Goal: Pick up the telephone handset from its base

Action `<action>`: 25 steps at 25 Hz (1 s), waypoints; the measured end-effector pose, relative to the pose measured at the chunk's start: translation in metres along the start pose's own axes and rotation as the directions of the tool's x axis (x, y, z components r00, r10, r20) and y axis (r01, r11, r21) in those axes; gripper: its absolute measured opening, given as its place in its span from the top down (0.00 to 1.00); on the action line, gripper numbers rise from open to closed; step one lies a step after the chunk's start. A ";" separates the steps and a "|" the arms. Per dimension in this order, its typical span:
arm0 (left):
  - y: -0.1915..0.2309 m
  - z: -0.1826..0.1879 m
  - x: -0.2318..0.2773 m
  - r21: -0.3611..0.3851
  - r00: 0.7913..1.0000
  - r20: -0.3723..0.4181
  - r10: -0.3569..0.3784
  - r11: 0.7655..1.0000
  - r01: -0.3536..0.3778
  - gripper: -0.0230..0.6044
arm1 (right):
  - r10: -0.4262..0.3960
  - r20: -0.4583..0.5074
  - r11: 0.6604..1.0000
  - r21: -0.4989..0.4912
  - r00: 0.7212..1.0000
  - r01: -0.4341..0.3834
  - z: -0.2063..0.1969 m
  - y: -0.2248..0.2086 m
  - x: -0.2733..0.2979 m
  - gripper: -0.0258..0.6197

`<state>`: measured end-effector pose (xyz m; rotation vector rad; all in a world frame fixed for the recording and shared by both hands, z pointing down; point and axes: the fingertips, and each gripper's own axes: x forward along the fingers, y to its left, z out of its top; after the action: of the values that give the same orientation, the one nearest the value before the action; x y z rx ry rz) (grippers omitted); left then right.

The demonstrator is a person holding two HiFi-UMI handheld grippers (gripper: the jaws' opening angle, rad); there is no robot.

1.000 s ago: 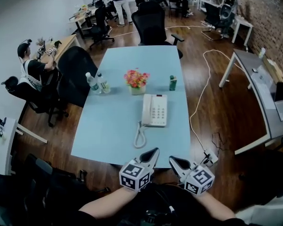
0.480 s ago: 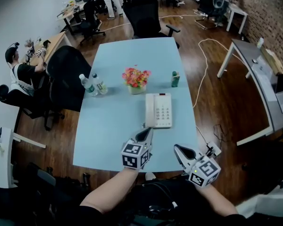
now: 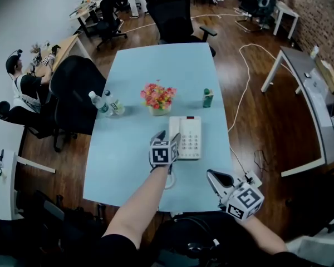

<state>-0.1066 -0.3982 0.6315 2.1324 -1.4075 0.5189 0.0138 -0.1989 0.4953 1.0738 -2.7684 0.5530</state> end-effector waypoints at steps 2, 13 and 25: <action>0.006 0.000 0.020 0.001 0.999 -0.027 0.024 1.000 -0.024 0.54 | 0.014 -0.002 1.000 0.001 1.000 -0.014 0.002 -0.006 0.003 0.93; 0.024 -0.017 0.089 0.052 0.983 -0.154 0.095 0.995 -0.088 0.54 | 0.003 -0.049 1.000 0.030 0.999 -0.001 -0.015 -0.031 0.000 0.93; 0.026 -0.007 0.077 -0.028 0.989 -0.102 0.104 0.994 -0.107 0.57 | -0.028 -0.047 0.999 0.029 0.999 0.030 -0.013 -0.034 -0.010 0.93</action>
<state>-0.1013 -0.4575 0.6872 1.9852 -1.4675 0.6294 0.0438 -0.2103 0.5151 1.0912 -2.7088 0.6091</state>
